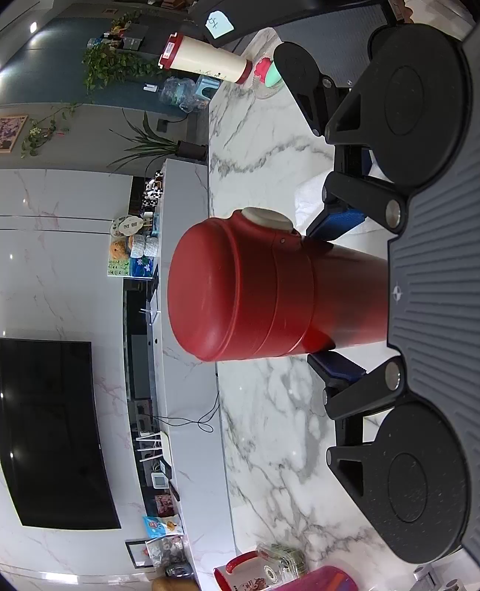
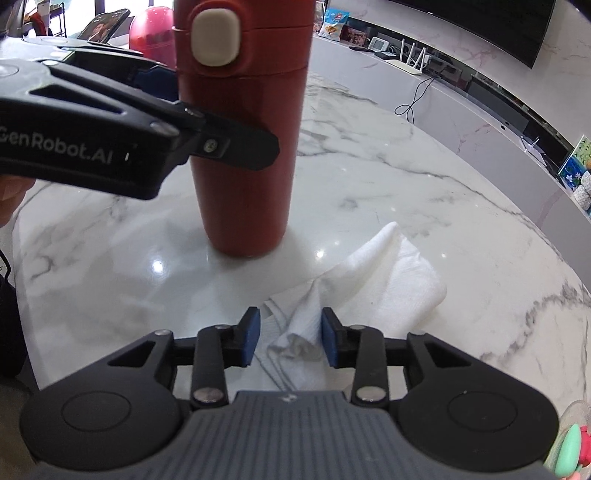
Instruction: Clean container
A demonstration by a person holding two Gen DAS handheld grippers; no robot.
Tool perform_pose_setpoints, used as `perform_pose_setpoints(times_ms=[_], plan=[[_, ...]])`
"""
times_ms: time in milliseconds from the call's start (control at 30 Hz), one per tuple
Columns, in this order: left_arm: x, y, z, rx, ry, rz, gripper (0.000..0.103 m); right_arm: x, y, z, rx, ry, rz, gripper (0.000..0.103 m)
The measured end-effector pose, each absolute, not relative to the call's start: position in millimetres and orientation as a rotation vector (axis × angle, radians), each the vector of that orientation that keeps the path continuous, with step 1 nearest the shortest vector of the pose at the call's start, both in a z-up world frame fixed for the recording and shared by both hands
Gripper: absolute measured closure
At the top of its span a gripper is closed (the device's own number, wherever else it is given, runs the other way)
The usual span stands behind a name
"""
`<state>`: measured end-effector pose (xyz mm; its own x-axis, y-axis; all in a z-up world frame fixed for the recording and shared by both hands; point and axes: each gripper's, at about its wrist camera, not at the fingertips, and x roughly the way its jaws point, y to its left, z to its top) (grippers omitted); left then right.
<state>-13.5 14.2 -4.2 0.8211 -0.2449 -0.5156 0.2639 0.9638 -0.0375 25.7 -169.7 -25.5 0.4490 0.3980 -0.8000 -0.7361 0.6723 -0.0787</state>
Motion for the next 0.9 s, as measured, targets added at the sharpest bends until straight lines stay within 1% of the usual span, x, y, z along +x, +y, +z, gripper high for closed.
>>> perform_pose_setpoints(times_ms=[67,133,200,333,433,633,800,867,900], plan=[[-13.4,14.2,-4.2,0.036,0.543,-0.272,0.039,26.4,-170.9,-24.8,-0.446,0.846,0.732,0.063],[-13.3,13.8,-4.3,0.038,0.542,-0.274,0.039,26.3,-170.8,-23.4,-0.441,0.849,0.735,0.058],[-13.2,13.9,-4.2,0.038,0.539,-0.274,0.039,26.4,-170.7,-21.8,-0.435,0.851,0.738,0.056],[-12.9,13.9,-4.0,0.038,0.535,-0.274,0.040,28.2,-175.0,-10.8,-0.370,0.836,0.743,0.047],[-12.6,14.0,-3.9,0.038,0.532,-0.274,0.040,30.8,-181.8,-1.4,-0.299,0.814,0.726,0.044],[-12.3,14.0,-3.6,0.038,0.526,-0.273,0.040,37.0,-200.2,13.3,-0.171,0.769,0.615,0.044],[-12.6,12.6,-3.5,0.037,0.528,-0.270,0.040,48.4,-204.7,10.6,-0.121,0.788,0.499,0.044],[-12.5,11.9,-2.8,0.037,0.529,-0.269,0.040,50.5,-204.4,7.3,-0.080,0.804,0.464,0.033],[-12.5,11.7,-2.5,0.037,0.530,-0.268,0.040,52.2,-204.3,5.1,-0.059,0.813,0.445,0.022]])
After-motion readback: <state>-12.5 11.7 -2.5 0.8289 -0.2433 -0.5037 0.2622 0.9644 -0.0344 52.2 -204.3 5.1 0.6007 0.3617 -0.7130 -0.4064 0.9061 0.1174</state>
